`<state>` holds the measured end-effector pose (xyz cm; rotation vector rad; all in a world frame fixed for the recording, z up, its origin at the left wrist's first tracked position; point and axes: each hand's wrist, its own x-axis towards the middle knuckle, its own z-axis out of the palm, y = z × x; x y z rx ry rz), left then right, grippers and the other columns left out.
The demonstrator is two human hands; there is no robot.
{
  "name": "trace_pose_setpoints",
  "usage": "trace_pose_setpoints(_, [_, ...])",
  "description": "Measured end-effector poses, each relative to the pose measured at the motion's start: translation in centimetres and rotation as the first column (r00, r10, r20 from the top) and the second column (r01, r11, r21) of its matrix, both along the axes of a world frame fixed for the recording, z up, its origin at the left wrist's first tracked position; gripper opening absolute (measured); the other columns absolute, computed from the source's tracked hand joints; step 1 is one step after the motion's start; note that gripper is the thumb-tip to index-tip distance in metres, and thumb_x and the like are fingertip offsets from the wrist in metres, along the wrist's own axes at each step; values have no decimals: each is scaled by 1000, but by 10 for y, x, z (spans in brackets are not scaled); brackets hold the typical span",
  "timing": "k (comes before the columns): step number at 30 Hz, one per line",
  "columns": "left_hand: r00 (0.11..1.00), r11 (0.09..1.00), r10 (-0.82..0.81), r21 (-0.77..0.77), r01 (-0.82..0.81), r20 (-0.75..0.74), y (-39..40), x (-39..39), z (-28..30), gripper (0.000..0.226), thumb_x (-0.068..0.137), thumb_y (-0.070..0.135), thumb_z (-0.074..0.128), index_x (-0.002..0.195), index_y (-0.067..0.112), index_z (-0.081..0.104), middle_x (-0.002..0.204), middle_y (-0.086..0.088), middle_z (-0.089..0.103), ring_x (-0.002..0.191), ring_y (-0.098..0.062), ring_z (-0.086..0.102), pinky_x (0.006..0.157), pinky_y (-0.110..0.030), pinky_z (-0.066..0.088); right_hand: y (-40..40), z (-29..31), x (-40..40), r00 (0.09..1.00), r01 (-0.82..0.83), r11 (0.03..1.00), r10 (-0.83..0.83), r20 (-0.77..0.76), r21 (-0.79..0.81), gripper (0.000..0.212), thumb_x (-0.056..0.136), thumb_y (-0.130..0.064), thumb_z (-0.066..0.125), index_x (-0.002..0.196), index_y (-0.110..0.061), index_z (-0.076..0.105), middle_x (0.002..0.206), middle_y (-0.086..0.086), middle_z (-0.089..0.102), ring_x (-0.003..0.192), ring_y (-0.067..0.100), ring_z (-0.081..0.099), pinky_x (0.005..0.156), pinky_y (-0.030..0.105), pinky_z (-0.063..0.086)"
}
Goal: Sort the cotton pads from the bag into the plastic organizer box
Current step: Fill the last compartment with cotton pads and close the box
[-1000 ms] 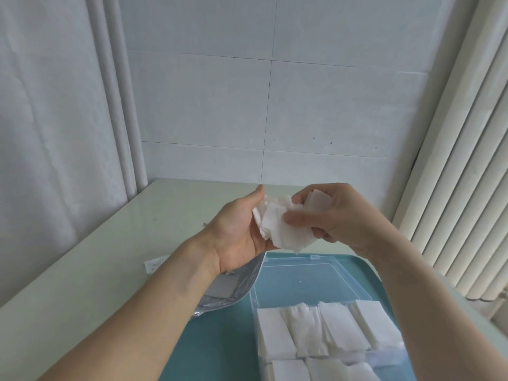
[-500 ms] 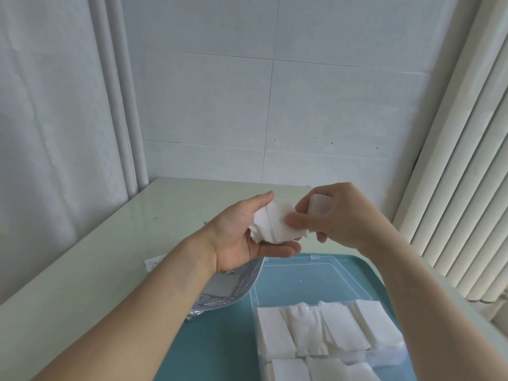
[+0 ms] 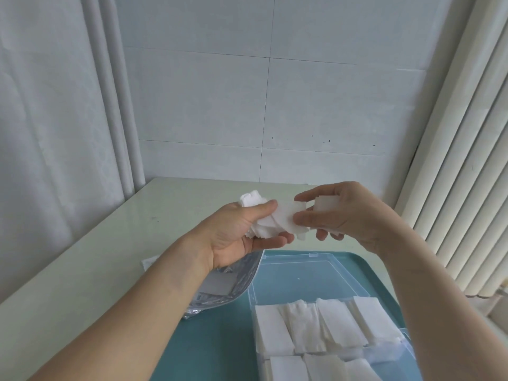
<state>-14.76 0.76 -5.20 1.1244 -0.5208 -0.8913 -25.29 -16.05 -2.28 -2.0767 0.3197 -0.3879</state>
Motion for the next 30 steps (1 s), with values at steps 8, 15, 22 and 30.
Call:
trace_pose_setpoints(8, [992,998,-67,1,68,103,-1,1,-3,32,94,15,58,117,-7,63,102,-26,71,83,-34,72,67,-30,62,-6,-8,4,996,-62,997,65,-68,41,23,68,-31,89,78,-14,77,66,11,57,54,18,42,47,24,30])
trace_pose_setpoints(15, [995,995,103,1,-103,-1,-2,4,-2,32,102,25,52,118,-2,58,94,-22,72,74,-34,73,54,-31,59,-15,-5,6,999,12,938,-29,44,347,12,84,-12,76,88,-3,69,67,4,50,43,9,39,40,18,31])
trace_pose_setpoints(22, [983,982,141,-105,-154,-121,-8,-1,-1,30,102,24,51,119,0,57,99,-25,69,92,-43,70,80,-47,61,-2,-2,11,994,-58,876,8,106,479,15,85,-17,75,85,-5,66,84,11,54,42,10,38,35,17,26])
trace_pose_setpoints(30, [970,963,157,-187,-192,-187,-10,1,0,25,97,12,57,118,-2,61,104,-20,65,83,-30,68,67,-34,61,4,-5,12,994,-24,914,-20,105,405,21,84,-24,77,79,-8,65,74,13,54,40,11,40,36,18,28])
